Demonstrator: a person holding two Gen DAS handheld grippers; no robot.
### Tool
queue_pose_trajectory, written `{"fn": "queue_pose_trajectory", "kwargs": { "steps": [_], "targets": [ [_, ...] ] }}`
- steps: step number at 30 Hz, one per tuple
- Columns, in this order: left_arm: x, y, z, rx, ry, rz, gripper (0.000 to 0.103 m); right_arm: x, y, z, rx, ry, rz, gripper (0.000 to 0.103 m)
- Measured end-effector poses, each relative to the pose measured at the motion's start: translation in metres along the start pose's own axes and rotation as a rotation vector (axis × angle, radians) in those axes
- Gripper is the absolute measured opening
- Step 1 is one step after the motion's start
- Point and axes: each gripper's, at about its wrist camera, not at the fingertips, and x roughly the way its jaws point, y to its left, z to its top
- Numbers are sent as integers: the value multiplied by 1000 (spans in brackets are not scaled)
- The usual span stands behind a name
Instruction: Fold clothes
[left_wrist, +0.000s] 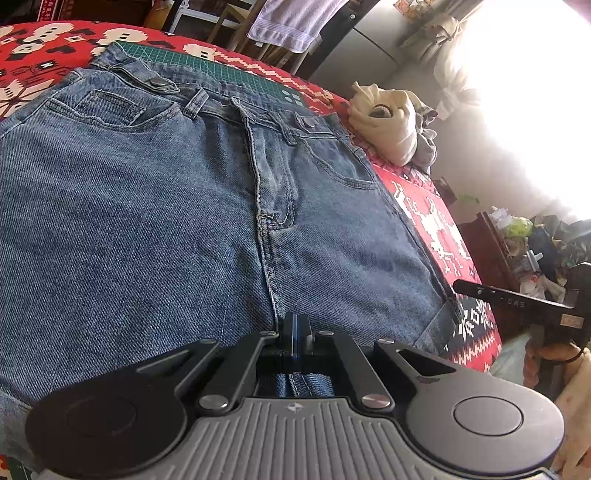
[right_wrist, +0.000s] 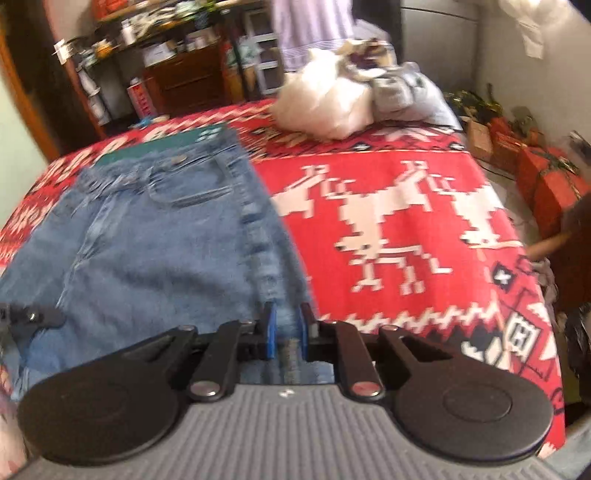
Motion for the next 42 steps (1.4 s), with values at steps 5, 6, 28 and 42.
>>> {"fn": "queue_pose_trajectory", "kwargs": {
  "steps": [5,6,28,42],
  "targets": [
    [0,0,-1,-1,-2,0,3,6,-3,-8,-9,25,-15,0],
    [0,0,-1,-2,-1,4,3,6,-3,-10,-12,25,-18,0],
    [-78,13,-12,184,-181,276,11,-16,133,-47,-136,-91,107,43],
    [-109,96,-28,-86,-181,360,3,16,147,-59,-137,-53,110,83]
  ]
}}
